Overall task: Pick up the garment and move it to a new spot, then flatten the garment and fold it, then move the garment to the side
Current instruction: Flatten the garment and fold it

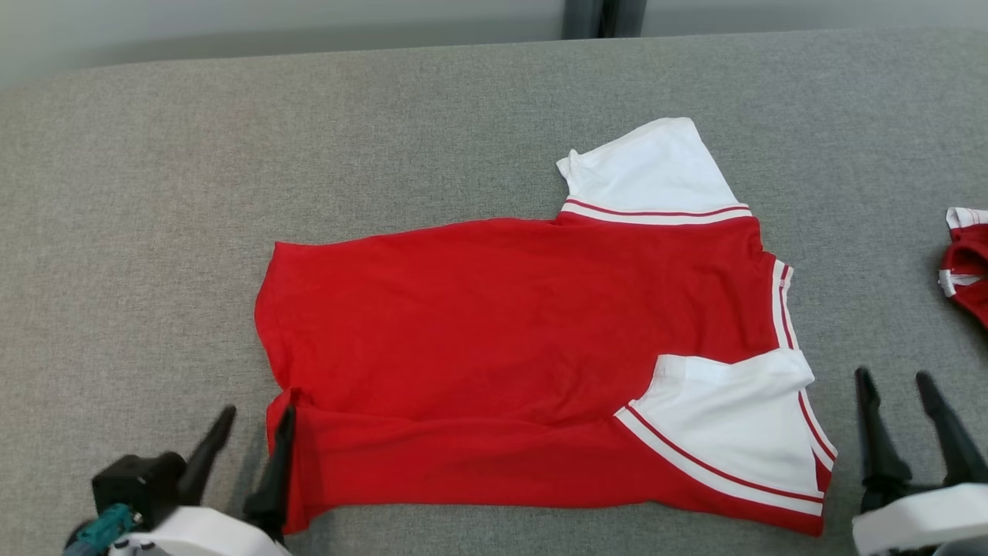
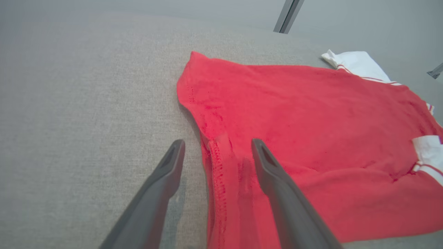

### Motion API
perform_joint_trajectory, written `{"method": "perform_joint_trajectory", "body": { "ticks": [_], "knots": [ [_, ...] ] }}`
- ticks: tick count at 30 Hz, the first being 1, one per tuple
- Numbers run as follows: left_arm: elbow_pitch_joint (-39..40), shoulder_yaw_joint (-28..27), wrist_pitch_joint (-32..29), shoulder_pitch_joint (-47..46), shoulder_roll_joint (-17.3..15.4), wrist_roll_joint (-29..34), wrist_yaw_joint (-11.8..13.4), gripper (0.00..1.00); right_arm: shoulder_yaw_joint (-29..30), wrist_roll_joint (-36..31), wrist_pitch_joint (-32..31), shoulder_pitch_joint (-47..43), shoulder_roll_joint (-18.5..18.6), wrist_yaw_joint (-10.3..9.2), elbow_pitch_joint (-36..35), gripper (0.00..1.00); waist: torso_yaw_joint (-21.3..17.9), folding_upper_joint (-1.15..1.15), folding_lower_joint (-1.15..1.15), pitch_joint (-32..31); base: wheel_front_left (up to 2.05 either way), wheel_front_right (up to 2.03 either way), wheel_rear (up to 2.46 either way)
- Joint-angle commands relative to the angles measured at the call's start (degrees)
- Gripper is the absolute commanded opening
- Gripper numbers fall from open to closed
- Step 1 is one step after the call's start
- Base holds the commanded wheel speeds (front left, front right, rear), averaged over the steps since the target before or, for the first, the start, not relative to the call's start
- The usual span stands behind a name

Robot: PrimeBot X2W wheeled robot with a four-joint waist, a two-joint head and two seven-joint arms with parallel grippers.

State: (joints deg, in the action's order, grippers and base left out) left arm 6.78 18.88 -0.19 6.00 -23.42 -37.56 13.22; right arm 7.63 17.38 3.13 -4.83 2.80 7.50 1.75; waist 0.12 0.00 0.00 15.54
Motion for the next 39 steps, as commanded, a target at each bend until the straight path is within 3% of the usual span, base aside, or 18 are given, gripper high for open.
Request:
{"method": "perform_joint_trajectory", "body": {
  "ticks": [1, 9, 19, 25, 32, 39],
  "knots": [
    [0.6, -0.7, 1.5, -2.1, -0.6, 1.7, 0.7, 1.0, 0.9, -1.5, 0.7, 1.8, 0.3, -0.02, -1.5, 1.0, 0.0, 0.0, 0.0, 0.0, 0.0, 0.0, 0.0],
    [3.0, -1.5, 7.4, -8.0, -0.5, 7.7, 2.9, 1.0, 0.7, -6.1, 0.0, 6.9, 0.3, -0.02, -7.6, 1.0, 0.6, 0.0, 0.0, -0.2, 0.0, 0.0, 0.0],
    [1.6, -1.0, 7.5, -11.4, -0.5, 8.8, 3.0, 1.0, -0.7, -7.0, -1.4, 9.0, 0.3, -0.02, -9.8, 1.0, 0.9, 0.0, 0.0, 0.8, 0.0, 0.0, 0.0],
    [-1.5, 0.0, 5.3, -17.9, -0.4, 7.5, 0.0, 1.0, -1.4, -6.6, -1.7, 10.2, 0.3, -0.02, -10.3, 1.0, 0.8, 0.0, 0.0, 3.4, 0.0, 0.0, 0.0],
    [-16.4, 0.8, -1.1, -31.8, -0.5, 2.6, -8.1, 1.0, -4.1, -5.6, -0.6, 12.9, 0.3, -0.02, -8.4, 1.0, -1.8, 0.0, 0.0, 7.4, 0.0, 0.0, 0.0],
    [-25.4, 1.1, -5.7, -35.2, -1.4, -0.1, -10.8, 1.0, -4.7, -4.2, 1.0, 13.9, 0.3, -0.02, -5.4, 1.0, -3.9, 0.0, 0.0, 8.7, 0.0, 0.0, 0.0]
  ]
}}
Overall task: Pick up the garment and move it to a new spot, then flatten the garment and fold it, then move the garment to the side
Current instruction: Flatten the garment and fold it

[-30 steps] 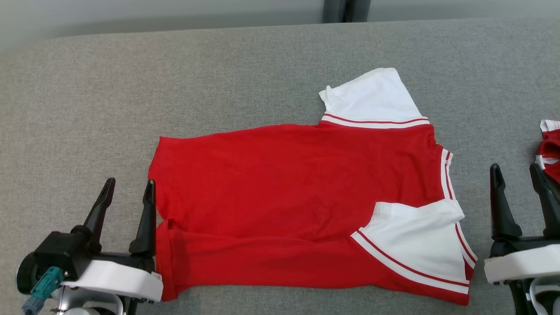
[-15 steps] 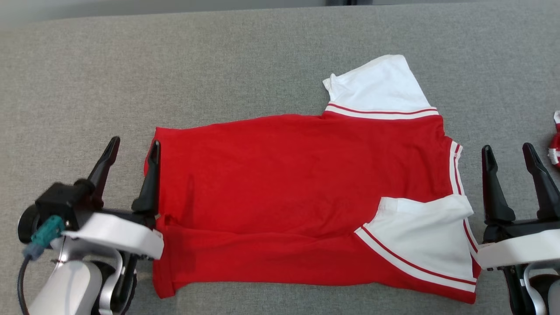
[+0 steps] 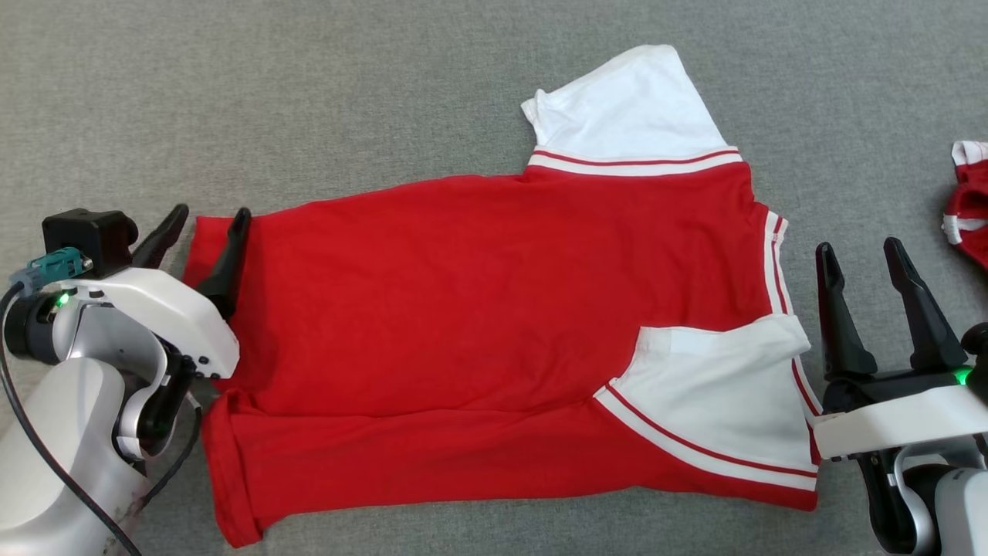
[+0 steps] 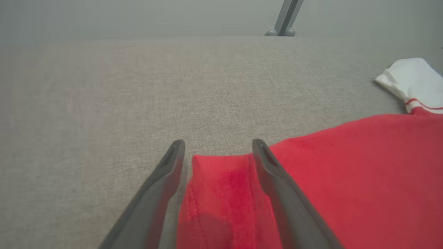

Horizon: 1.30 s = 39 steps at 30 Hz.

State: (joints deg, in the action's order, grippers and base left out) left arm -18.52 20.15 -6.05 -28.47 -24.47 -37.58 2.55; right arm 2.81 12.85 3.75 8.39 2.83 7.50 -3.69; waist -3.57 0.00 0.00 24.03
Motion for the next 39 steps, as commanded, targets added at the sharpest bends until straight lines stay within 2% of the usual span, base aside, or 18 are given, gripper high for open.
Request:
{"method": "perform_joint_trajectory", "body": {
  "ticks": [1, 4, 5, 6, 7, 14, 18, 21, 28, 29, 39],
  "knots": [
    [-0.7, -0.3, -0.4, -0.9, -0.4, -0.6, -0.4, 1.0, 0.0, 0.4, 0.6, 0.8, 0.2, -0.02, 0.4, 1.0, -0.3, 0.0, 0.0, 0.3, 0.0, 0.0, 0.0],
    [-2.5, -0.3, -2.3, -1.1, -0.1, -2.1, -0.8, 1.0, 0.1, 0.5, 1.0, 1.4, 0.2, -0.02, 1.4, 1.0, -0.4, 0.0, 0.0, 0.6, 0.0, 0.0, 0.0],
    [-2.7, -0.1, -2.7, -1.1, 0.0, -2.5, -1.2, 0.71, 0.3, 0.4, 1.0, 1.8, 0.2, -0.02, 1.7, 1.0, -0.3, 0.0, 0.0, 0.6, 0.0, 0.0, 0.0],
    [-2.8, -0.2, -2.7, -1.3, 0.0, -2.6, -1.2, 0.2, 0.4, 0.2, 1.0, 2.3, 0.3, -0.02, 1.9, 1.0, -0.3, 0.0, 0.0, 0.7, 0.0, 0.0, 0.0],
    [-2.8, -0.2, -2.6, -1.3, 0.0, -2.8, -1.3, 0.0, 0.6, 0.1, 1.0, 2.9, 0.4, -0.02, 2.1, 1.0, -0.2, 0.0, 0.0, 0.7, 0.0, 0.0, 0.0],
    [-1.0, 0.1, -1.3, -2.1, -0.1, -1.7, -1.0, 0.0, 3.0, 1.3, 0.3, 12.4, 4.5, -0.02, 5.3, 1.0, 1.0, 0.0, 0.0, 1.4, 0.0, 0.0, 0.0],
    [0.1, 1.2, -1.1, -3.8, 0.8, -1.0, -1.3, 0.0, 4.4, 2.6, -1.1, 21.4, 9.0, -0.02, 11.8, 1.0, 3.2, 0.0, 0.0, 2.9, 0.0, 0.0, 0.0],
    [0.4, 2.3, -0.9, -5.6, 1.8, -0.4, -1.7, 0.0, 3.3, 3.5, -2.4, 28.1, 11.9, -0.02, 17.6, 1.0, 5.4, 0.0, 0.0, 4.4, 0.0, 0.0, 0.0],
    [-0.1, 4.6, 0.4, -9.2, 4.7, 0.8, -3.0, 0.0, -6.6, 5.9, -5.8, 39.9, 15.6, -0.02, 30.1, 1.0, 9.6, 0.0, 0.0, 7.4, 0.0, 0.0, 0.0],
    [-0.1, 4.6, 0.4, -9.2, 4.7, 0.8, -3.0, 0.0, -6.6, 5.9, -5.8, 39.9, 15.6, -0.02, 30.1, 1.0, 9.6, 0.0, 0.0, 7.4, 0.0, 0.0, 0.0],
    [-1.9, 7.0, 2.0, -11.8, 6.8, 1.8, -4.6, 0.0, -21.2, 14.2, -12.4, 49.0, 18.6, -0.02, 40.9, 1.0, 11.9, 0.0, 0.0, 9.5, 0.0, 0.0, 0.0]
  ]
}}
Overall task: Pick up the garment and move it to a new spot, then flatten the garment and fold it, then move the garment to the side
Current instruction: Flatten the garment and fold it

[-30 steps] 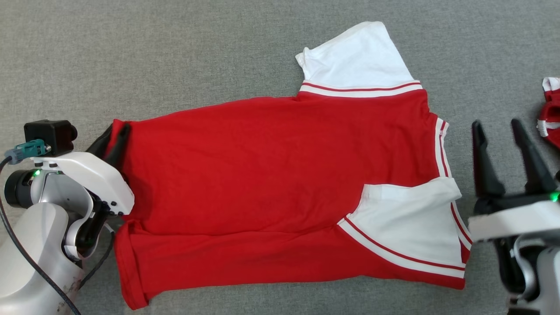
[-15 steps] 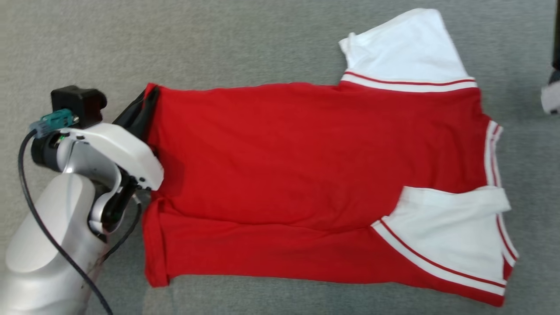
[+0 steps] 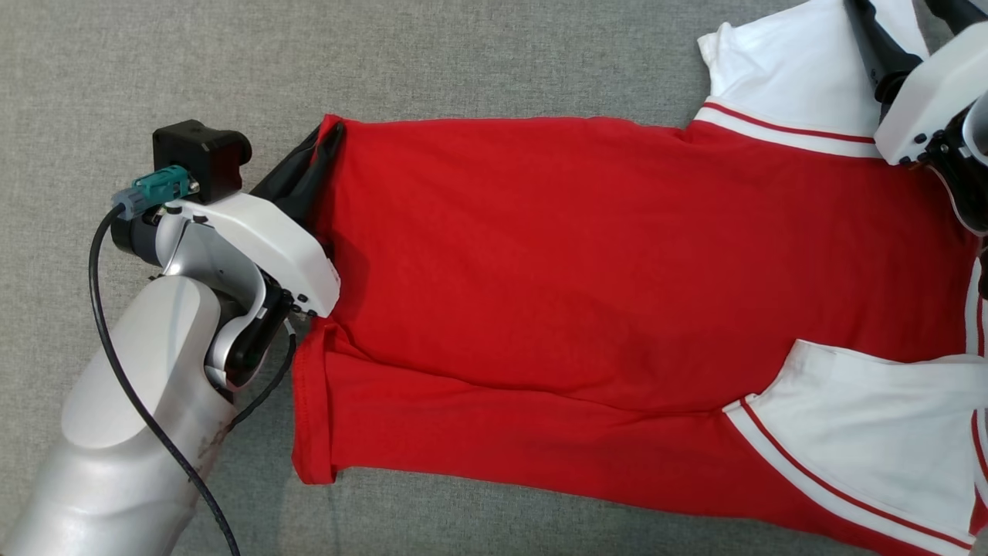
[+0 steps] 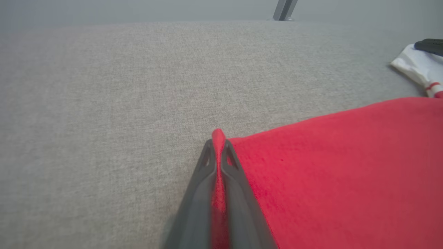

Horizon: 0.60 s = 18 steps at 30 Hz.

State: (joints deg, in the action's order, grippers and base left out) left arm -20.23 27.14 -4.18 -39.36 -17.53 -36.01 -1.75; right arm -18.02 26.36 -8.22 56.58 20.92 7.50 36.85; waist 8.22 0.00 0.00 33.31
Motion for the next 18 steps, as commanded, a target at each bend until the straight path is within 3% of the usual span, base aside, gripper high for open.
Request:
{"method": "perform_joint_trajectory", "body": {
  "ticks": [1, 4, 5, 6, 7, 18],
  "knots": [
    [-0.4, 0.1, 0.3, -1.1, -0.1, 0.2, -0.3, 0.0, -1.7, 1.4, -1.2, 1.4, 0.8, -0.02, 1.1, 1.0, 0.2, 0.0, 0.0, 0.3, 0.0, 0.0, 0.0],
    [-0.8, 0.4, 0.6, -1.4, 0.3, 0.2, -0.5, 0.0, -5.3, 4.2, -3.2, 3.1, 1.8, -0.02, 2.2, 1.0, 0.4, 0.0, 0.0, 0.6, 0.0, 0.0, 0.0],
    [-0.9, 0.4, 0.9, -1.5, 0.3, 0.1, -0.6, 0.0, -5.9, 5.2, -3.3, 3.7, 2.3, -0.02, 2.2, 0.42, 0.4, 0.0, 0.0, 0.6, 0.0, 0.0, 0.0],
    [-1.0, 0.3, 1.1, -1.6, 0.4, 0.0, -0.6, 0.0, -6.6, 6.0, -3.3, 4.2, 2.7, -0.02, 2.3, 0.15, 0.4, 0.0, 0.0, 0.6, 0.0, 0.0, 0.0],
    [-1.1, 0.2, 1.3, -1.7, 0.4, -0.2, -0.6, 0.0, -7.2, 6.8, -3.3, 4.5, 3.1, -0.02, 2.3, 0.0, 0.4, 0.0, 0.0, 0.7, 0.0, 0.0, 0.0],
    [2.5, -1.7, 3.2, -0.5, -1.7, -0.8, 0.4, 0.0, -9.3, 13.0, 1.6, 5.5, 7.4, -0.02, -3.7, 0.0, -1.3, 0.0, 0.0, -1.2, 0.0, 0.0, 0.0]
  ]
}}
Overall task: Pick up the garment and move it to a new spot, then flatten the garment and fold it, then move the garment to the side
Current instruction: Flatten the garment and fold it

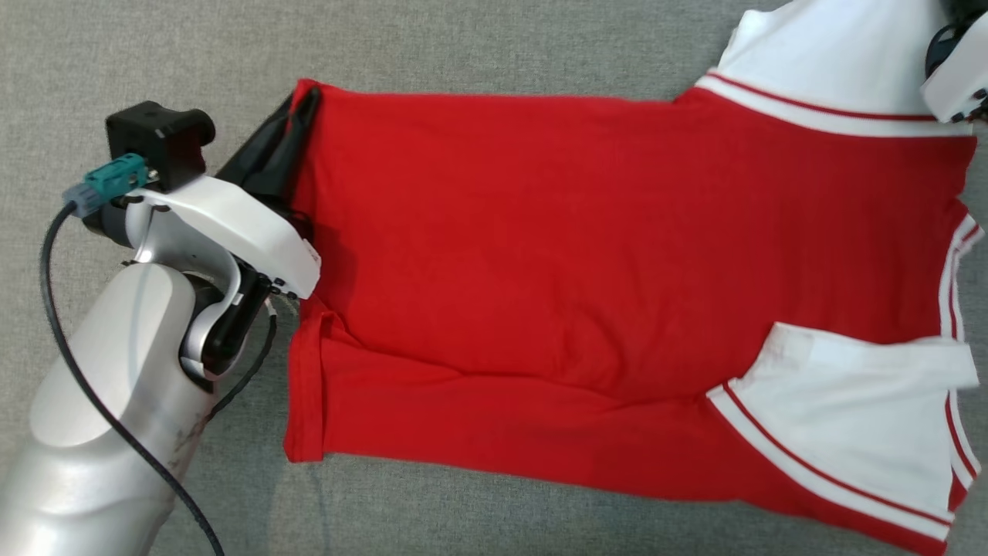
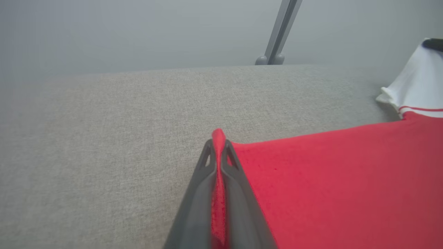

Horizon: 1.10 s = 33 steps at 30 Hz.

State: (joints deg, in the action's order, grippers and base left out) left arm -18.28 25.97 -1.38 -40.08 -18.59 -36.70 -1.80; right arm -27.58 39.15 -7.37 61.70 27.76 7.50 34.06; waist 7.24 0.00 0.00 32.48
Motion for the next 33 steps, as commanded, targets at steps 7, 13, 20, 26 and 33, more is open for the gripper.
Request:
{"method": "perform_joint_trajectory", "body": {
  "ticks": [7, 13, 20, 26, 33],
  "knots": [
    [7.0, -1.9, -0.5, 3.3, -3.5, 0.0, 2.8, 0.0, 1.6, 1.3, 2.6, -3.6, 3.2, -0.02, -8.1, 0.0, -1.9, 0.0, 0.0, -2.1, 0.0, 0.0, 0.0],
    [12.4, -2.3, -2.0, 7.2, -5.2, -0.8, 4.5, 0.0, 3.4, 2.3, 1.4, -9.1, 3.2, -0.02, -14.4, 0.0, -3.0, 0.0, 0.0, -2.8, 0.0, 0.0, 0.0],
    [18.4, -3.2, -2.7, 13.6, -6.9, -2.7, 5.8, 0.0, 7.7, 5.1, -0.9, -19.6, 2.7, -0.02, -24.3, 0.0, -4.1, 0.0, 0.0, -4.2, 0.0, 0.0, 0.0],
    [26.6, -5.4, -2.9, 23.2, -9.1, -5.1, 8.6, 0.0, 16.2, 6.6, -3.8, -36.8, 0.6, -0.01, -37.5, 0.0, -5.0, 0.0, 0.0, -5.9, 0.0, 0.0, 0.0],
    [30.9, -6.6, -3.7, 30.3, -10.4, -7.8, 10.2, 0.0, 24.2, 6.6, -7.2, -53.2, -6.3, -0.01, -46.7, 0.0, -5.1, 0.0, 0.0, -6.5, 0.0, 0.0, 0.0]
  ]
}}
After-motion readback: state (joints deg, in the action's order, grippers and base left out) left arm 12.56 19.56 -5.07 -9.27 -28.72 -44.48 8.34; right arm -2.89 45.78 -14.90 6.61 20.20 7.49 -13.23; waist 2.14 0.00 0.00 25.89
